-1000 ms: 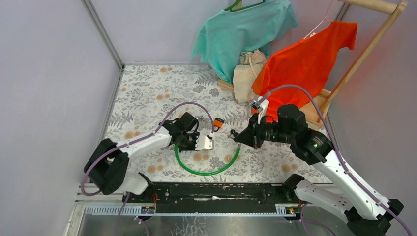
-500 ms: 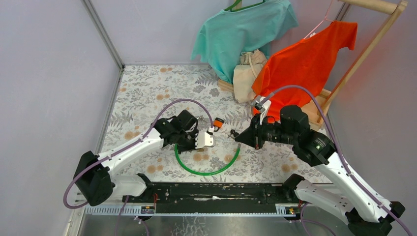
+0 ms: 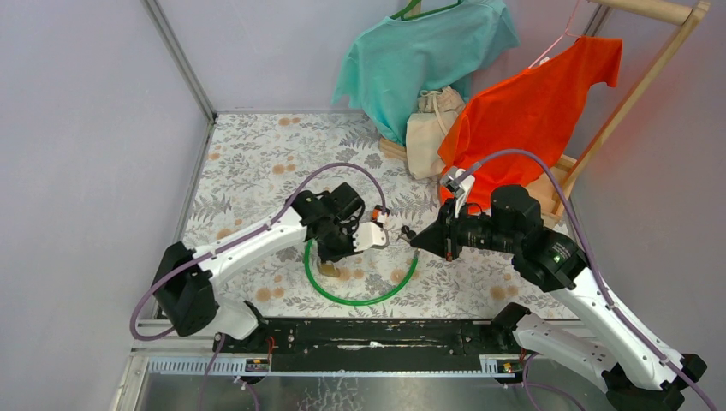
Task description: Unlock with the key
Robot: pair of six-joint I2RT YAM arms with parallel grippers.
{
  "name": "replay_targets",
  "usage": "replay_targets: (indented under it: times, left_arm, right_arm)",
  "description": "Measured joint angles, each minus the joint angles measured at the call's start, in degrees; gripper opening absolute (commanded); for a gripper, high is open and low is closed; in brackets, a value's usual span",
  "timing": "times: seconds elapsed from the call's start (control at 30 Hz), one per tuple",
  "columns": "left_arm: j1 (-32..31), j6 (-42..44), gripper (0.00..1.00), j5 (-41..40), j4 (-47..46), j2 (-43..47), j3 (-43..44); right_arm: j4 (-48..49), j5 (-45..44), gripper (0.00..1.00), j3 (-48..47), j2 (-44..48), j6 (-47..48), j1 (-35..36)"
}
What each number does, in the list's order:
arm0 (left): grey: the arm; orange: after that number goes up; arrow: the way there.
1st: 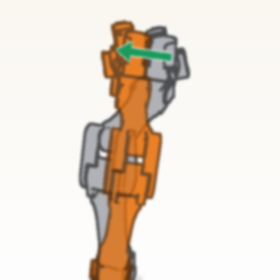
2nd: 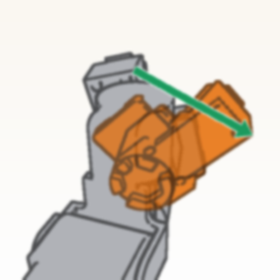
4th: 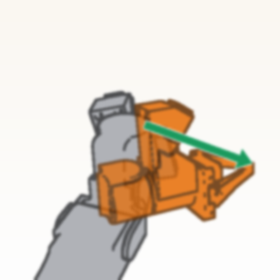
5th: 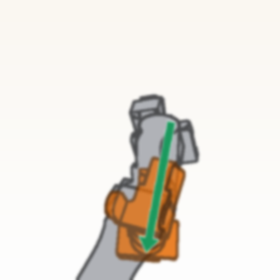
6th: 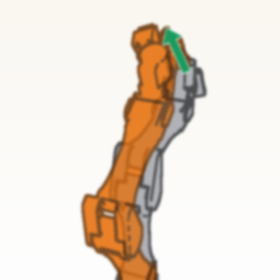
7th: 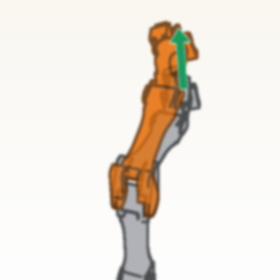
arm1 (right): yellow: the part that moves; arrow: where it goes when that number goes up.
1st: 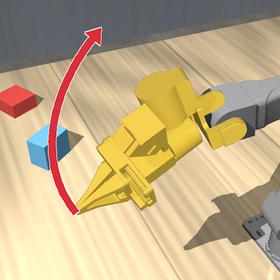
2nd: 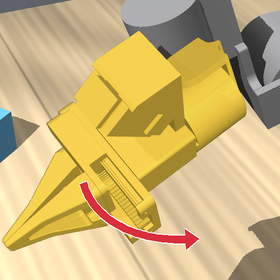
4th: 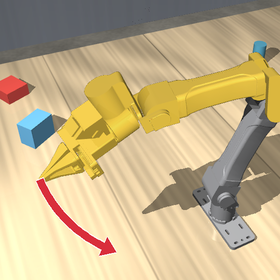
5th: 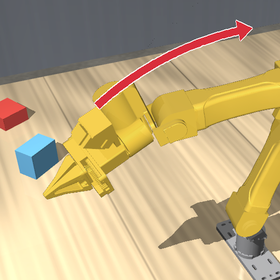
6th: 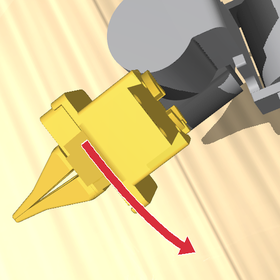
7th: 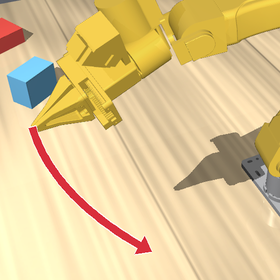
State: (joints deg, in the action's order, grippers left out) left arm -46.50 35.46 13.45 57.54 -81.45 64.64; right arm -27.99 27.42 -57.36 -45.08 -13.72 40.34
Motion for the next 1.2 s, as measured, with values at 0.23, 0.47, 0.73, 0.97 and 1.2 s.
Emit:
replay_targets:
  times: [0.23, 0.47, 0.73, 0.97, 1.2]
  left_arm:
    - [-0.92, -1.66, 0.20, -2.14, 0.98, -3.98, 2.12]
    - [-2.10, -3.37, 0.64, -4.15, 0.66, -4.37, 1.40]
    - [-5.09, -3.43, 0.70, -7.89, -0.44, -4.37, -0.55]
    - [-8.17, -2.40, 0.70, -13.29, -1.97, -10.34, -1.40]
    - [-11.26, -1.95, 0.66, -20.02, -1.20, -19.26, 0.76]
  right_arm:
    - [-0.02, -0.85, 0.00, 0.00, 0.74, -0.04, 0.00]
    - [-0.02, -1.05, 0.00, 0.00, 1.01, -0.04, 0.00]
    - [-0.09, -1.55, 0.00, 0.00, 1.11, -0.04, 0.00]
    - [-1.70, -3.08, 0.00, 0.00, 4.57, -0.02, 0.00]
    - [-3.93, -4.42, 0.00, -0.59, 8.13, 0.02, 0.00]
